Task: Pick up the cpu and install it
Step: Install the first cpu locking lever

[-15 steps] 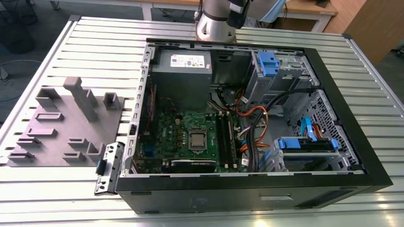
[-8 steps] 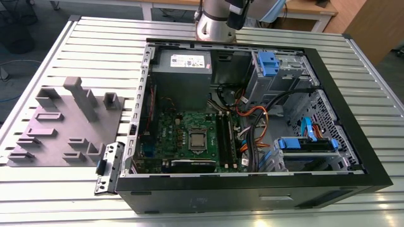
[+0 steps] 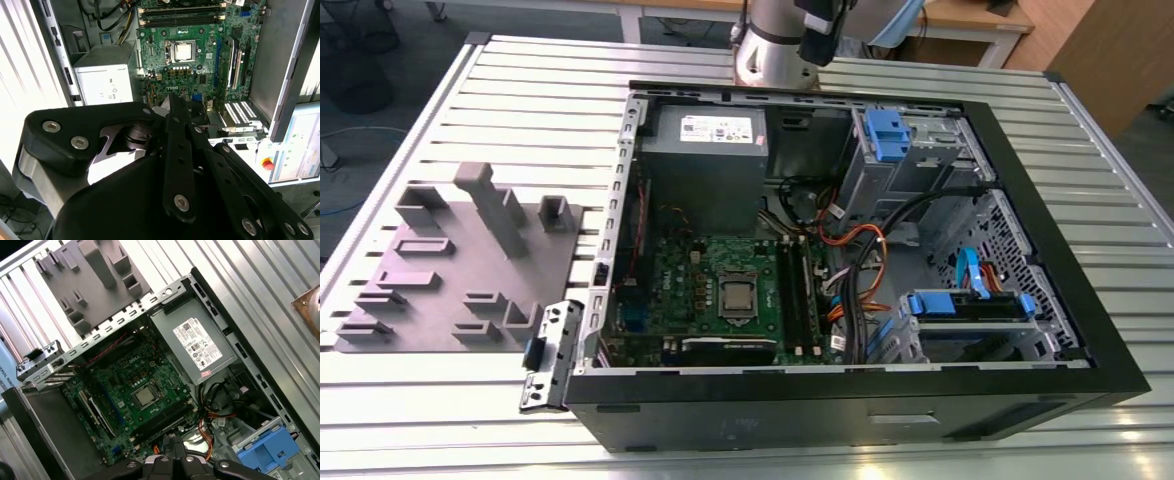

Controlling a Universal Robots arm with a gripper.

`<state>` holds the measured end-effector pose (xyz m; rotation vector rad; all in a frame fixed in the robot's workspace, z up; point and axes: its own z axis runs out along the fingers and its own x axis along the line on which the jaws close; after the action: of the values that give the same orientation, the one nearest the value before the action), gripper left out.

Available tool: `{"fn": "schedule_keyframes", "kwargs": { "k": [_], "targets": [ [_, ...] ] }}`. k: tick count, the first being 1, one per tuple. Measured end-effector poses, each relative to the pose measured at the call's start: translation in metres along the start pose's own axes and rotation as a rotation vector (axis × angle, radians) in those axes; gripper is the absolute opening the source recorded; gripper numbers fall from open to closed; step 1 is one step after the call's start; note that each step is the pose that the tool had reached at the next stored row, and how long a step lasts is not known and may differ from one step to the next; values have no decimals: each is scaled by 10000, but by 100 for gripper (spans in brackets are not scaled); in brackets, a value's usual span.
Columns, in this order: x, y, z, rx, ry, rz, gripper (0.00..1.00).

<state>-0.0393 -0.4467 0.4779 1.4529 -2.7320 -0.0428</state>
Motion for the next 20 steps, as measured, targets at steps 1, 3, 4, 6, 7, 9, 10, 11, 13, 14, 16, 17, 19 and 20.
{"fn": "schedule_keyframes", "kwargs": {
  "k": [1, 3, 4, 6, 7, 9, 10, 11, 13, 14, 16, 17, 19, 20],
  "targets": [
    [0, 0, 8, 0, 0, 0, 11],
    [-1, -1, 26, 0, 0, 0, 11],
    [-1, -2, 35, 0, -1, 0, 11],
    [-2, -2, 52, 0, 0, 0, 11],
    [-2, -3, 60, 0, 0, 1, 11],
    [-2, -4, 76, 0, 0, 0, 11],
    [-2, -4, 82, 0, 0, 0, 11],
    [-3, -4, 89, 0, 0, 0, 11],
    [-3, -5, 106, 0, 1, 0, 11],
    [-4, -6, 121, 0, 0, 0, 11],
    [-4, -7, 158, 0, 0, 0, 11],
    [-5, -8, 176, 0, 0, 0, 11],
    [-6, -10, 212, 0, -1, 0, 11],
    [-6, -11, 229, 0, 1, 0, 11]
  ]
}}
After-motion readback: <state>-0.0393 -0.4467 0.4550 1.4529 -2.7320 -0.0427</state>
